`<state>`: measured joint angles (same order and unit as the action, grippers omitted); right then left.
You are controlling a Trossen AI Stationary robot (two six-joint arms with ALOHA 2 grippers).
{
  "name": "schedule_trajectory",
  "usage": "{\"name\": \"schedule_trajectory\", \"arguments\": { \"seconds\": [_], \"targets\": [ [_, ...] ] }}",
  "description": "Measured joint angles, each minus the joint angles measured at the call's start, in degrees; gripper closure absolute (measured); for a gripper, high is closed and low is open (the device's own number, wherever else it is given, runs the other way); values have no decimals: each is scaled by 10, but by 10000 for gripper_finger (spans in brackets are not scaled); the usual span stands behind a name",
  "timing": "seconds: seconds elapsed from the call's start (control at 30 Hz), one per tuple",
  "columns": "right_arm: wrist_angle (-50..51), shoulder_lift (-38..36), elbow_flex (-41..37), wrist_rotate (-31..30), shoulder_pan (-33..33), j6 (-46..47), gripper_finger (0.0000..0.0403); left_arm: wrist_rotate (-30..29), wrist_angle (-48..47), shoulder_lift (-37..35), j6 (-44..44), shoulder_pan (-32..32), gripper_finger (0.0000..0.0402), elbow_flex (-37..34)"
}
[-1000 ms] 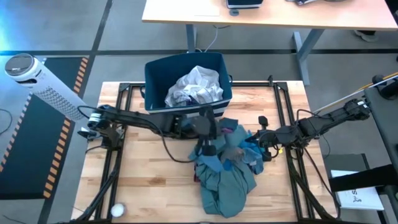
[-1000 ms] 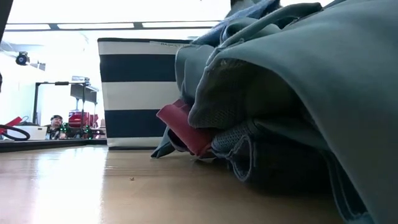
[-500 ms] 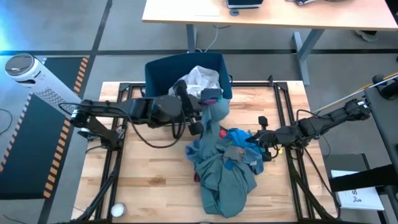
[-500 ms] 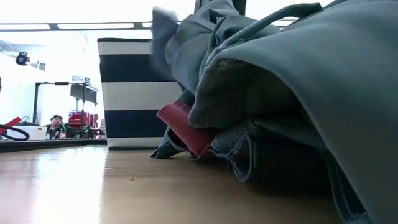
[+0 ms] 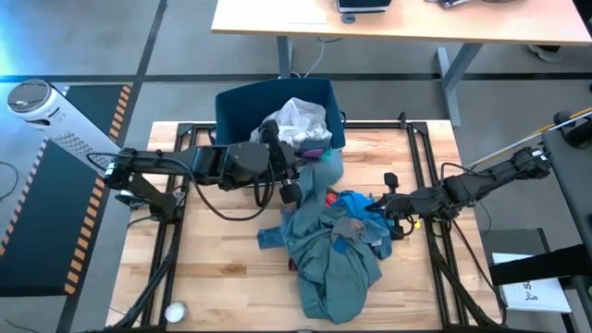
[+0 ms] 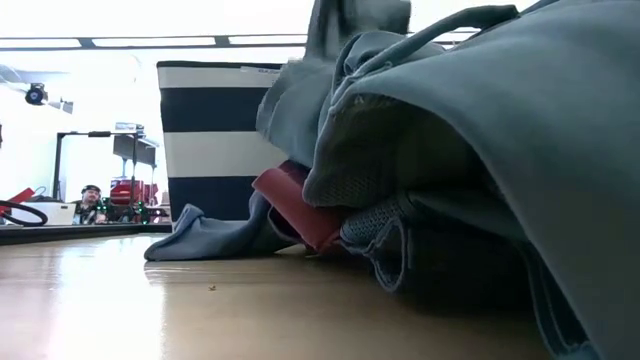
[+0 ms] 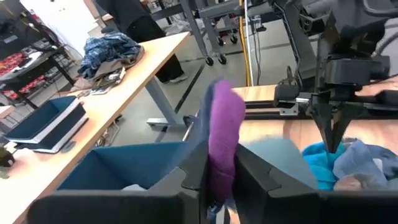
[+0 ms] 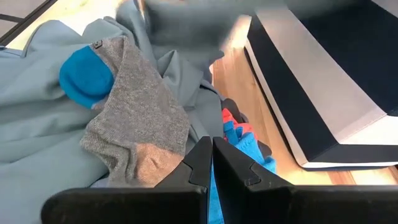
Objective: Sort clothes
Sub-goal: Put the black sock into the blue laundry organizer
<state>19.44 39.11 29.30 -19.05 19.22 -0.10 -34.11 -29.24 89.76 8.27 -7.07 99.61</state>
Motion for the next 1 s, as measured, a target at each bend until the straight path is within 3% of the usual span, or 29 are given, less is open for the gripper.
{"name": "schedule_trajectory", "arguments": {
  "seconds": [0.2, 0.43, 0.53, 0.8, 1.0],
  "targets": [
    [0, 0, 0, 0, 0, 0, 403, -10, 13, 0, 19, 0, 385, 0],
    [0, 0, 0, 0, 0, 0, 403, -145, 8, -4, 78, 7, 399, 0],
    [0, 0, 0, 0, 0, 4, 403, -178, -18, -10, 81, 18, 400, 0],
    [0, 0, -3, 0, 0, 15, 403, -184, -101, -30, 22, 65, 401, 0],
    [0, 0, -5, 0, 0, 16, 403, -140, -135, -37, -1, 106, 401, 0]
  ]
}}
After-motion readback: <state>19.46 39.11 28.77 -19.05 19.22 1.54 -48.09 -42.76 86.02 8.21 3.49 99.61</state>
